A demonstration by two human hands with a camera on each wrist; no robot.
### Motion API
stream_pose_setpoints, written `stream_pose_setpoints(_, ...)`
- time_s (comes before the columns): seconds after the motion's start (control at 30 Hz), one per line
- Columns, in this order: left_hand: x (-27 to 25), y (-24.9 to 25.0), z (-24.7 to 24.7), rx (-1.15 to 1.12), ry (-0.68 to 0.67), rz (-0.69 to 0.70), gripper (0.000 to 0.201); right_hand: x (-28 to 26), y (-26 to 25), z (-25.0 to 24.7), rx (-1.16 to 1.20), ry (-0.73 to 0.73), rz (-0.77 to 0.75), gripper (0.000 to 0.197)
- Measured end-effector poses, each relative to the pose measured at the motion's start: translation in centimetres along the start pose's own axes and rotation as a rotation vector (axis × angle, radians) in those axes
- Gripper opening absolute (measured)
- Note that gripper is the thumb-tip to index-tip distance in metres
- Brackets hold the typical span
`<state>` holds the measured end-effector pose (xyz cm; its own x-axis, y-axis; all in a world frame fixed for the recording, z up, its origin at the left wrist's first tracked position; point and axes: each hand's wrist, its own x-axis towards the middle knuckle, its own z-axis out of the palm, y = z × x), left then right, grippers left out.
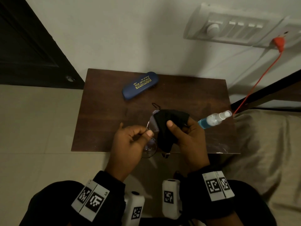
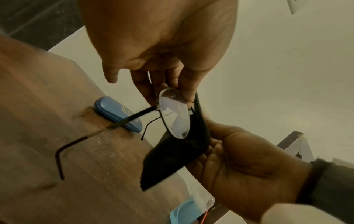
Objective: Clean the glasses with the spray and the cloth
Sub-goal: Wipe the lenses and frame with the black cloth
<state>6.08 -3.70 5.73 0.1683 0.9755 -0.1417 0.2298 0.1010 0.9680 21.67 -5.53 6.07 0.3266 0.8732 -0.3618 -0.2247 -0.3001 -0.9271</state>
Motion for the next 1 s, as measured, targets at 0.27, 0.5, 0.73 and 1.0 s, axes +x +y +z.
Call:
stream_pose_setpoints(0.27,0.4,-0.5,0.0,-0.071,0.032,-0.071,0.02,-0.7,-1.5,-0.4,-0.149,0.123,-0.21,0.025)
stream_pose_setpoints(0.5,0.1,-0.1,0.4,-0.125,0.003,-0.139,0.017,-0.8,-1.5,2.1,-0.792,0.051,-0.753,0.025)
stream_pose_setpoints(0.73,0.1,-0.7,0.2,-0.145,-0.018,-0.178,0.017,-2.2,0.9,2.4,-1.151,-0.057,-0.817,0.029)
stream_pose_setpoints(1.0,0.0,-1.2,0.7,-0.075,-0.077,-0.094,0.029,-0.1,-0.5,1.7,-1.052,0.011,-0.73,0.022)
